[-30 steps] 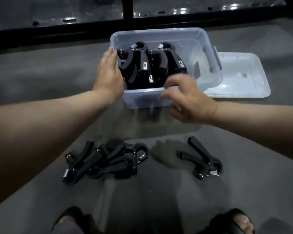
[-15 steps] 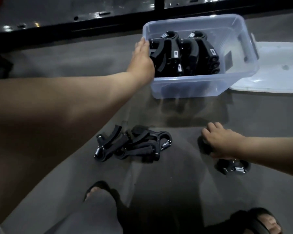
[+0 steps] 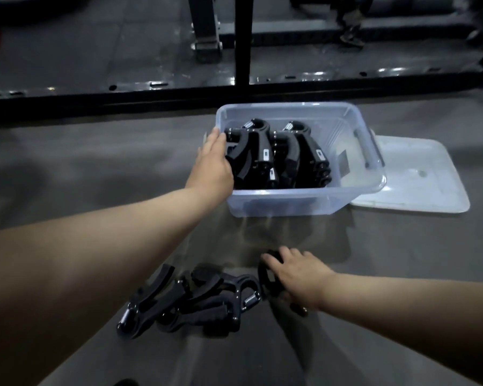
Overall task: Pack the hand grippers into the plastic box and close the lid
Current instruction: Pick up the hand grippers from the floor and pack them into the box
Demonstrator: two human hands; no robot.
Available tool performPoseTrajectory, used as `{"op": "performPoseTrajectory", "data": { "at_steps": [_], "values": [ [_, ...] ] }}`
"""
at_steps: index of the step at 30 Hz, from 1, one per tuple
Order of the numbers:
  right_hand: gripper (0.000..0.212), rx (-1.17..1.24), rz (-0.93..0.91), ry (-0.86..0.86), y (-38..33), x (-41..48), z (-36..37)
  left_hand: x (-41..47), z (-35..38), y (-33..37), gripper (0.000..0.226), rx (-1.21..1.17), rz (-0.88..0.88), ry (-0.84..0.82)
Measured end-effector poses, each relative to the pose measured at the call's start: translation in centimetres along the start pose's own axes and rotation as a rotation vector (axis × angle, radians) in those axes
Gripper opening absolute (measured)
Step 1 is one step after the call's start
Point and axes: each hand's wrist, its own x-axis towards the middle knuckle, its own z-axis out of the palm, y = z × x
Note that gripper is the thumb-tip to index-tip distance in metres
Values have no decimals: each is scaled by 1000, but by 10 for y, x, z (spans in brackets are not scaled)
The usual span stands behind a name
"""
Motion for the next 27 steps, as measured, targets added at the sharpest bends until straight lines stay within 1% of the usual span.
{"op": "performPoseTrajectory", "data": {
  "at_steps": [3,5,9,13,15,17,19,21,22,24,25,27],
  "values": [
    [98,-14,1,-9,2,3,-10,-2,0,1,59,-11,-1,14],
    [100,24,-3,-67,4,4,-22,-3,0,3,57,-13,8,33],
    [86,50,-83,-224,11,6,-54,-4,1,3,56,-7,28,61],
    [69,-92,-124,-363,16,-1,-87,-5,1,4,56,-17,25,67],
    [68,-85,-131,-409,17,-9,-101,-5,1,4,57,-18,30,65],
    [68,-22,-111,-440,19,-18,-116,-5,0,4,57,-17,29,62],
    [68,155,-72,-460,26,-30,-136,-6,0,4,57,-15,32,57],
    [69,444,-64,-495,42,-40,-160,-7,0,3,57,-12,37,58],
    [65,603,-85,-487,53,-45,-173,-7,0,3,57,-10,31,58],
    [53,916,-137,-416,79,-52,-195,-7,1,3,57,-11,18,57],
    [50,1090,-146,-375,92,-53,-203,-6,1,2,57,-11,13,53],
    [61,1444,-125,-312,112,-54,-211,-5,1,0,57,-10,17,45]
  ]
}}
